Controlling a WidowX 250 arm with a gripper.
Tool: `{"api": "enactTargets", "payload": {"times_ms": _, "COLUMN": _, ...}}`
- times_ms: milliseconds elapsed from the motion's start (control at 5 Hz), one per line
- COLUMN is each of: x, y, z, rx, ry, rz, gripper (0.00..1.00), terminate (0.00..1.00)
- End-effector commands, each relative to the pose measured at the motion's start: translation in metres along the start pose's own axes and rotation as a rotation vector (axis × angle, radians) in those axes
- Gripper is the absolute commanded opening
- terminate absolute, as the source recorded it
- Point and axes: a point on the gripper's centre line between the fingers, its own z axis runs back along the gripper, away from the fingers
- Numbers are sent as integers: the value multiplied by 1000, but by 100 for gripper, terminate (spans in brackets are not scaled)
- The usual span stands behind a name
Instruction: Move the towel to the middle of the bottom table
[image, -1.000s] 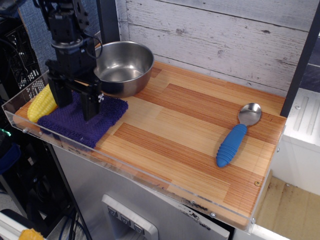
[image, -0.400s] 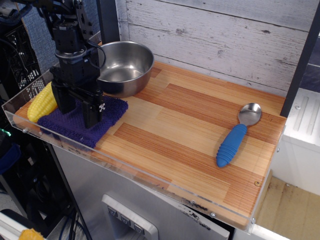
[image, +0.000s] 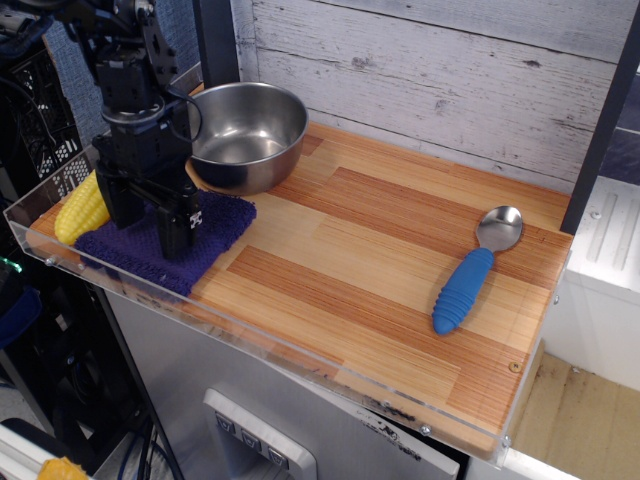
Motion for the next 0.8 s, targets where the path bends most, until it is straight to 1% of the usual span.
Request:
{"api": "enactTargets", "payload": {"times_ms": 0, "x": -24, "y": 4, "z": -23, "rx": -77, "ry": 111, "rz": 100, "gripper": 100, "terminate": 0}}
{"api": "enactTargets", "payload": {"times_ms": 200, "x": -40, "y": 1, "z": -30, "rx": -119, "ry": 193, "rz": 171, "gripper": 100, "terminate": 0}}
{"api": "enactTargets", "payload": {"times_ms": 400, "x": -44, "y": -11, "z": -23, "rx": -103, "ry": 190, "rz": 138, "gripper": 100, "terminate": 0}}
{"api": "enactTargets", "payload": {"times_ms": 600, "x": -43, "y": -46, "z": -8, "rx": -71, "ry": 153, "rz": 41, "gripper": 100, "terminate": 0}}
